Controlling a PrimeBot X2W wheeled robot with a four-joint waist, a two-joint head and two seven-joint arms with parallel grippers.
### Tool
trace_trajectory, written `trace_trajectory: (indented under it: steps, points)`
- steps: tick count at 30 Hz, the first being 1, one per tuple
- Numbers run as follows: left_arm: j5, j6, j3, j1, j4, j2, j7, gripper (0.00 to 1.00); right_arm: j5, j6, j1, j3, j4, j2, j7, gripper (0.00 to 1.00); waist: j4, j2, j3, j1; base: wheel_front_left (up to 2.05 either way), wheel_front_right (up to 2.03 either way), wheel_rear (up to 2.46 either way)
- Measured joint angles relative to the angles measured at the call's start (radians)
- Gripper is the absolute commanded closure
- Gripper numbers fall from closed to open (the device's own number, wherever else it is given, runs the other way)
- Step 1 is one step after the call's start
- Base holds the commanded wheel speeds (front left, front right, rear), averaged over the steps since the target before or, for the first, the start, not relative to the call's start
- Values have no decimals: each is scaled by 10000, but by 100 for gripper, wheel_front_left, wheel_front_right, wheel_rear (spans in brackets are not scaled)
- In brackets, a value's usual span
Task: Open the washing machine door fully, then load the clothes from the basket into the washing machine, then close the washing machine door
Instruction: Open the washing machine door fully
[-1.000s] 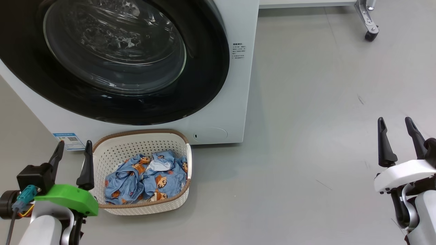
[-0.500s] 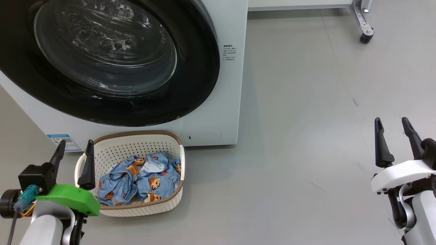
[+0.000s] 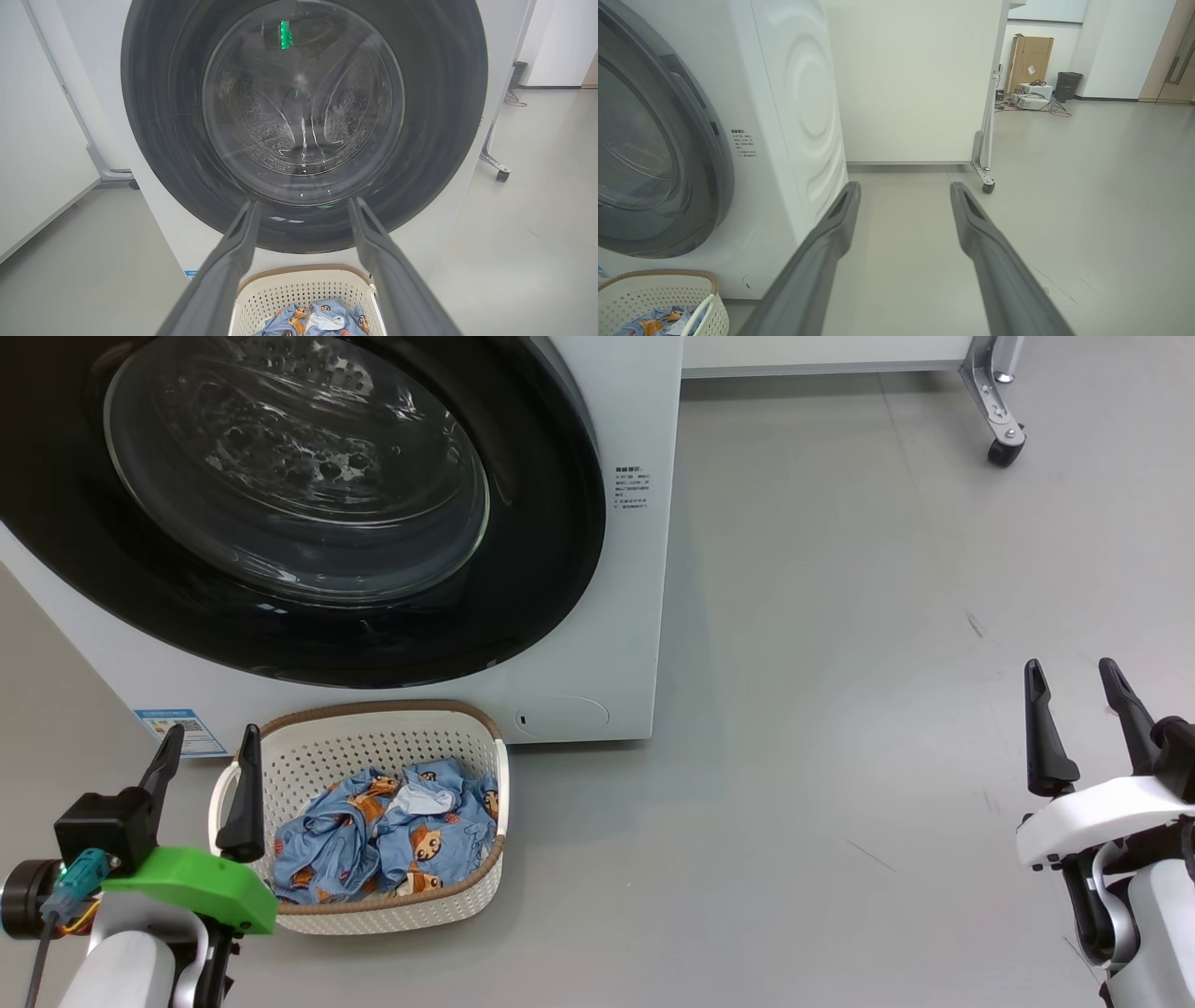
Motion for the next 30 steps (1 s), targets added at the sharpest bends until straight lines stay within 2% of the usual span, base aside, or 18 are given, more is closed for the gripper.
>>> trace_trajectory:
  steps: [22,30]
  points:
    - [104,0,-48,68,-253,-50,0,0,-117,42,21,-161,-38,58,0,0,33,0,139,0,0,0,0]
    - [159,0,-257,296,-548,-276,0,0,127,46,-350,-408,-257,362,0,0,80,0,276,0,0,0,0]
